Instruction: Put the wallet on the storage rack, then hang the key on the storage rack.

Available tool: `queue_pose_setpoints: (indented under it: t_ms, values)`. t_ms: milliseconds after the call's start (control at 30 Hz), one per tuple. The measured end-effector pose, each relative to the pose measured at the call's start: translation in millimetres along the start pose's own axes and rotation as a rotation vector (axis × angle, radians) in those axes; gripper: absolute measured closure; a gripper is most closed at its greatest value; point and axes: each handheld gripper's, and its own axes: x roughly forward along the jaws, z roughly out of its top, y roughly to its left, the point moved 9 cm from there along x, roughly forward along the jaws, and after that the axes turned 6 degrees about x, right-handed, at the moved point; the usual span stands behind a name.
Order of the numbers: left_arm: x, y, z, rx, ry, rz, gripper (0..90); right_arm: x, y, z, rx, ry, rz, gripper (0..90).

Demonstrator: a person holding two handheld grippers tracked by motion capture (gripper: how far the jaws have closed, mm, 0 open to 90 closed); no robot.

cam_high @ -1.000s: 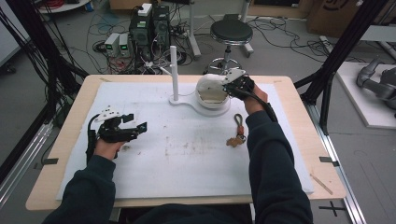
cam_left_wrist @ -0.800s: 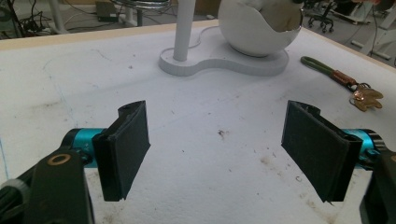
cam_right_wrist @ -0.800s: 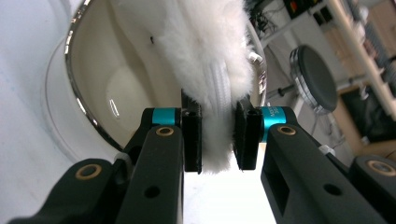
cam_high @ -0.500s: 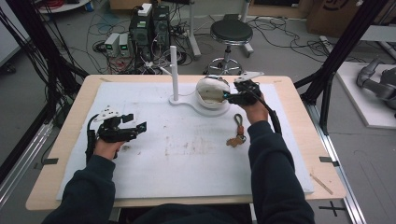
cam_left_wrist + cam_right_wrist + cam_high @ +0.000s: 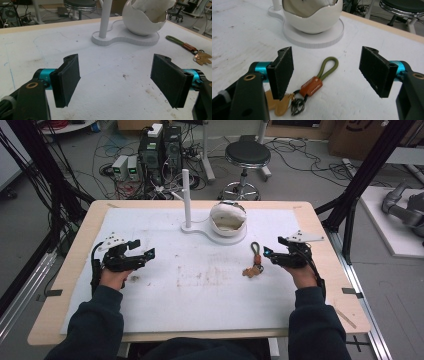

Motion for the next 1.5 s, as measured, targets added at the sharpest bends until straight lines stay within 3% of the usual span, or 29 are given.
queue_pose_setpoints:
  t_ms: [200,500,700,833,933,1133,1300,1367,1433,1467,1500]
  values:
    - [0.9,0.8,0.3,-0.003,-0.006,0.002,23.3,-2.0,-0.4,-16.8,0.015,0.036,-0.007,26.5]
    - [2.0,0.0,-1.0,-0.006,0.003,-0.006,23.3,3.9,-2.4,-24.4,0.023,0.067,-0.036,29.2]
    - [1.3,-0.5,-1.7,0.002,0.015,0.005,23.3,11.4,-4.9,-36.4,0.058,0.124,-0.053,42.8]
    - [0.4,-2.1,-2.4,0.009,0.02,0.01,23.3,18.3,-5.5,-42.3,0.11,0.154,-0.055,51.8]
    - [1.2,-1.5,-3.2,0.01,0.025,0.015,23.4,30.0,-1.6,-41.8,0.15,0.157,-0.036,51.4]
    - [2.7,-0.5,-5.0,0.008,0.034,0.014,23.4,48.0,4.8,-45.9,0.133,0.206,-0.065,44.7]
    - [3.5,-1.8,-5.9,0.013,0.041,0.011,23.4,58.9,8.5,-54.4,0.155,0.26,-0.042,43.8]
    - [4.0,-2.6,-6.3,0.014,0.044,0.009,23.6,61.2,11.5,-55.8,0.133,0.268,-0.065,42.2]
    - [4.8,-3.0,-6.8,0.015,0.047,0.008,23.6,61.0,13.0,-55.7,0.1,0.282,-0.08,48.3]
    - [5.0,-3.3,-6.9,0.017,0.049,0.006,23.7,59.9,14.3,-55.0,0.074,0.287,-0.067,60.3]
    - [5.1,-3.7,-7.0,0.017,0.05,0.006,23.8,59.8,14.7,-54.9,0.061,0.291,-0.068,62.2]
